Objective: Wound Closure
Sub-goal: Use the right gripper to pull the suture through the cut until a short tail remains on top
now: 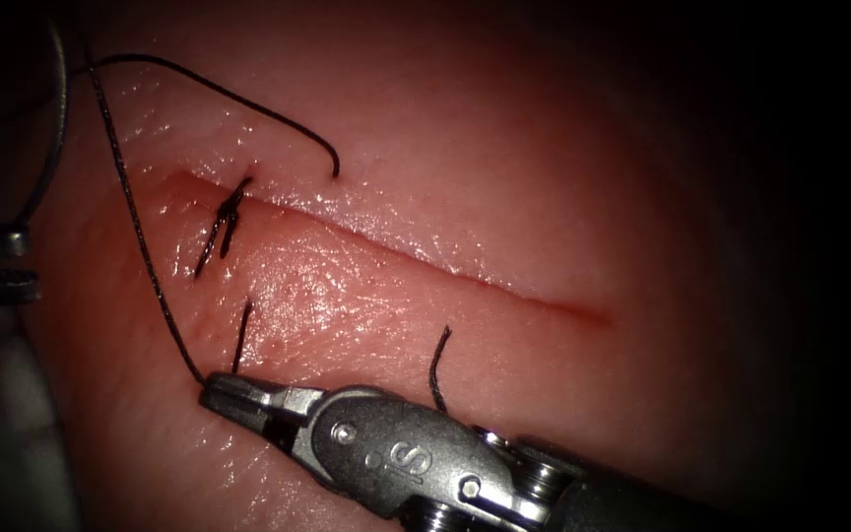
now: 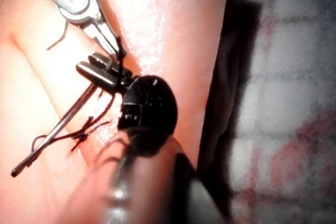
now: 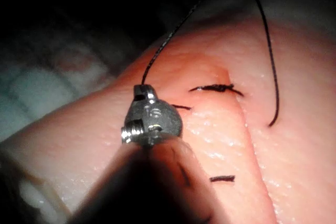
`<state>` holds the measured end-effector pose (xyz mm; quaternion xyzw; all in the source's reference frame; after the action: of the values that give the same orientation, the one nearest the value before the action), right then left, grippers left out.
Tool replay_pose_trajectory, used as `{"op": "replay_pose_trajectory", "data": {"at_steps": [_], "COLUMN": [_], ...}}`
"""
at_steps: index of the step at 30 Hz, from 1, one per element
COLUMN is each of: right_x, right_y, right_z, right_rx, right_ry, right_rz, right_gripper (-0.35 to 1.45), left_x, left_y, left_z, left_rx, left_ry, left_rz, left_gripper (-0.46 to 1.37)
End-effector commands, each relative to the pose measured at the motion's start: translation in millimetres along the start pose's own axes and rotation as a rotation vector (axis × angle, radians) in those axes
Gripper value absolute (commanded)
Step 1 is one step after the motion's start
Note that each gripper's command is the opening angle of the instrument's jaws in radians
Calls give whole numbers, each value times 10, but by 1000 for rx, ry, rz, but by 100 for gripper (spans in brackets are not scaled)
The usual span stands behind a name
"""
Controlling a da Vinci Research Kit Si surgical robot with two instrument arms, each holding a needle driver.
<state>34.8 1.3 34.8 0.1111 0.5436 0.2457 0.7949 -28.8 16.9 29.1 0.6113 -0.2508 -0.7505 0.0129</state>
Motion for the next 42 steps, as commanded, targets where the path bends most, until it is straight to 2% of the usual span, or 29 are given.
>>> {"op": "replay_pose_trajectory", "data": {"at_steps": [1,8,24,27,31,32,33,34,37,42], "right_x": [1,10,35,37,41,43,45,46,53,62], "right_y": [-5,-40,-89,-91,-81,-77,-73,-72,-65,-54], "right_z": [-1,-4,0,1,1,0,-1,-2,-6,-15], "right_rx": [7,37,69,72,68,61,56,56,47,37], "right_ry": [-2,-2,-6,-11,-14,-6,2,1,17,52], "right_rz": [-2,-14,-18,-18,-63,-76,-85,-90,-122,-183], "right_gripper": [-35,-35,-35,-35,-35,-3,17,22,77,101], "left_x": [1,3,4,3,1,-2,-4,-4,-13,-23], "left_y": [0,2,5,5,2,0,-1,-2,-9,-21], "left_z": [-1,-3,-7,-7,-9,-11,-13,-13,-22,-35], "left_rx": [-8,-8,-14,-14,-16,-18,-17,-16,-13,-12], "left_ry": [1,2,5,6,8,13,8,6,-11,-36], "left_rz": [-2,-7,-10,-10,-12,-13,-13,-13,-22,-15], "left_gripper": [-35,-35,-35,-35,-35,-35,-35,-35,-35,-35]}}
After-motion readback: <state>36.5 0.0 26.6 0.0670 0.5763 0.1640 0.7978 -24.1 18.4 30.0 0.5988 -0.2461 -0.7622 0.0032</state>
